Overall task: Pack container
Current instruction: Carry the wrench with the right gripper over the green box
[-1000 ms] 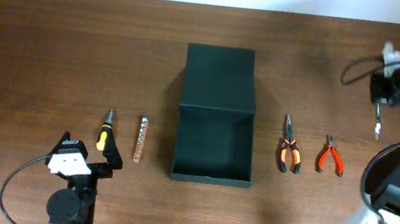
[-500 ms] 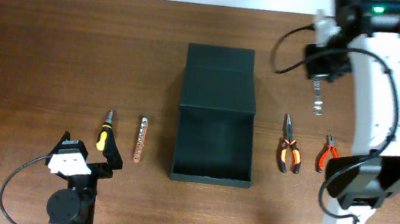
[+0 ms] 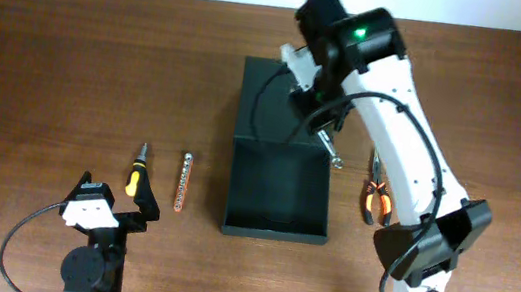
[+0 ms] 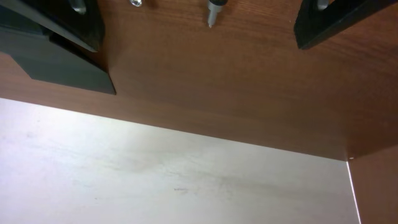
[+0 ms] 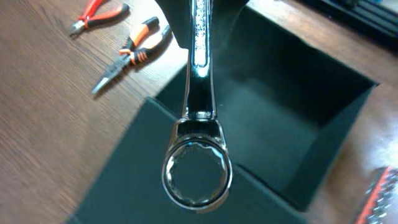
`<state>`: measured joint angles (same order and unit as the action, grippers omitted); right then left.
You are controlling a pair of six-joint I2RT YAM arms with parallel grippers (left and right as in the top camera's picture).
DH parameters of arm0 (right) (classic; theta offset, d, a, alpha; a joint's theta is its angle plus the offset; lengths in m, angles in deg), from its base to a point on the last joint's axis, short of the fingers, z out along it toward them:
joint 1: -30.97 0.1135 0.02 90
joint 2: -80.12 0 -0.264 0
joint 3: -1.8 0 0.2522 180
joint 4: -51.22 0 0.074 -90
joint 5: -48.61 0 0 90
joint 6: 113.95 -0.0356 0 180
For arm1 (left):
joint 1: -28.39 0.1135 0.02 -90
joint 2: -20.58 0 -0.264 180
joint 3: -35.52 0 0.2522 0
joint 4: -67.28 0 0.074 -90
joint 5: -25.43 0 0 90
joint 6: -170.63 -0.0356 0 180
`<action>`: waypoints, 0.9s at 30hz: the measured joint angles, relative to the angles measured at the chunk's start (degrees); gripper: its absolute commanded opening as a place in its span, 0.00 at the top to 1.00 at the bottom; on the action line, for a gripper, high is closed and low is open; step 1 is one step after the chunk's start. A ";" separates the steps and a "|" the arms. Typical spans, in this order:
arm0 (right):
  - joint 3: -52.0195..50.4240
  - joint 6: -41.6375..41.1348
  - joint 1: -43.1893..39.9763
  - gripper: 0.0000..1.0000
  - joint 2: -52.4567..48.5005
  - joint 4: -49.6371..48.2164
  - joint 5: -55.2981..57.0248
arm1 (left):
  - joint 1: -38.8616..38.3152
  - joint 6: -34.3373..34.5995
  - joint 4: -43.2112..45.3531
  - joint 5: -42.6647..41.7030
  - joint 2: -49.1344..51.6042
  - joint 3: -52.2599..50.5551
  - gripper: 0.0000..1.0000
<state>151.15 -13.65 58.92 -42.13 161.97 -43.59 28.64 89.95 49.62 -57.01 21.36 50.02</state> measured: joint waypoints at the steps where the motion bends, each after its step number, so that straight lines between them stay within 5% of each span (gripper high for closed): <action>1: 0.00 0.17 0.52 0.95 0.00 0.00 -0.28 | 0.00 0.00 0.00 0.00 0.00 0.00 0.01; 10: -2.25 3.26 5.53 0.90 0.00 -0.26 -0.92 | 0.00 0.00 0.00 0.00 0.00 0.00 0.01; 27: -25.86 3.89 6.73 0.91 -0.17 -12.57 -0.94 | 0.00 0.00 0.00 0.00 0.00 0.00 0.01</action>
<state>125.29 -9.76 65.65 -42.31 149.41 -44.53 28.64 89.95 49.62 -57.01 21.36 50.02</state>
